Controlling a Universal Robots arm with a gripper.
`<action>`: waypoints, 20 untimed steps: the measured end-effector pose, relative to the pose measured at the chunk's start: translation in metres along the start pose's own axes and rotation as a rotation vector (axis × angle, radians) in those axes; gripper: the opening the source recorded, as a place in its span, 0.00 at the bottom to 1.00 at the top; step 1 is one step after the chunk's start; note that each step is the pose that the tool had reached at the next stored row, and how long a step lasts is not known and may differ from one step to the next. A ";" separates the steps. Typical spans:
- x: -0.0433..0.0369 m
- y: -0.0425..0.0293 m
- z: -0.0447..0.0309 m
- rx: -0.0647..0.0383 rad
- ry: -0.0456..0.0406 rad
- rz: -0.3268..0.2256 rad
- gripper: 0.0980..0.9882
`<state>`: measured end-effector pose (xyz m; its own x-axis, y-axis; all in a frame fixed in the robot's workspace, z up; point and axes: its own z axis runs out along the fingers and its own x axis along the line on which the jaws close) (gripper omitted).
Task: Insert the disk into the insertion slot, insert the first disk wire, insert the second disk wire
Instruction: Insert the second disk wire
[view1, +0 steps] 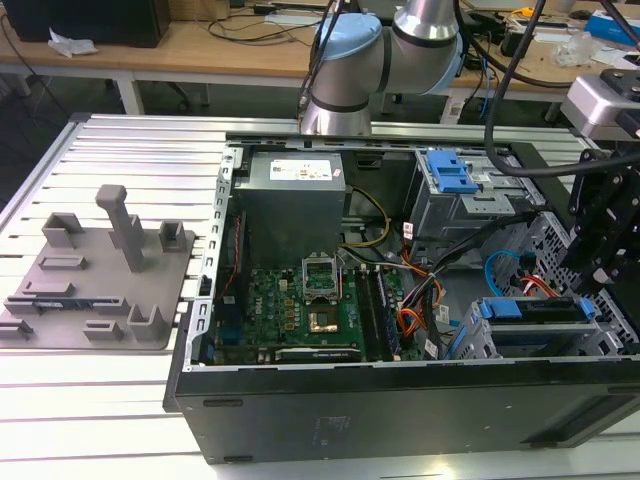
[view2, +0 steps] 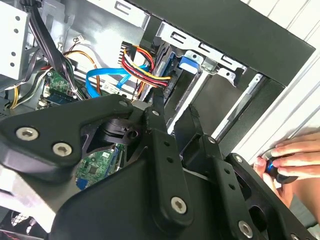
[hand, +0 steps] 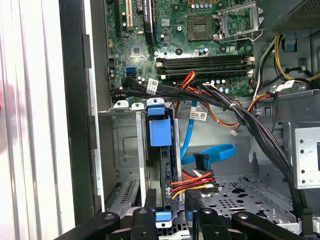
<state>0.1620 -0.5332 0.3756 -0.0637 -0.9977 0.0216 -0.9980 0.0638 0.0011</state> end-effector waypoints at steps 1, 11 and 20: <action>-0.0003 0.0000 -0.0002 0.000 0.0005 0.000 0.30; -0.0171 0.0013 -0.0014 0.013 0.1912 -0.019 0.30; -0.0441 0.0121 0.0013 0.083 0.2090 -0.011 0.30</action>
<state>0.1528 -0.4885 0.3734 -0.0591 -0.9717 0.2288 -0.9960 0.0419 -0.0794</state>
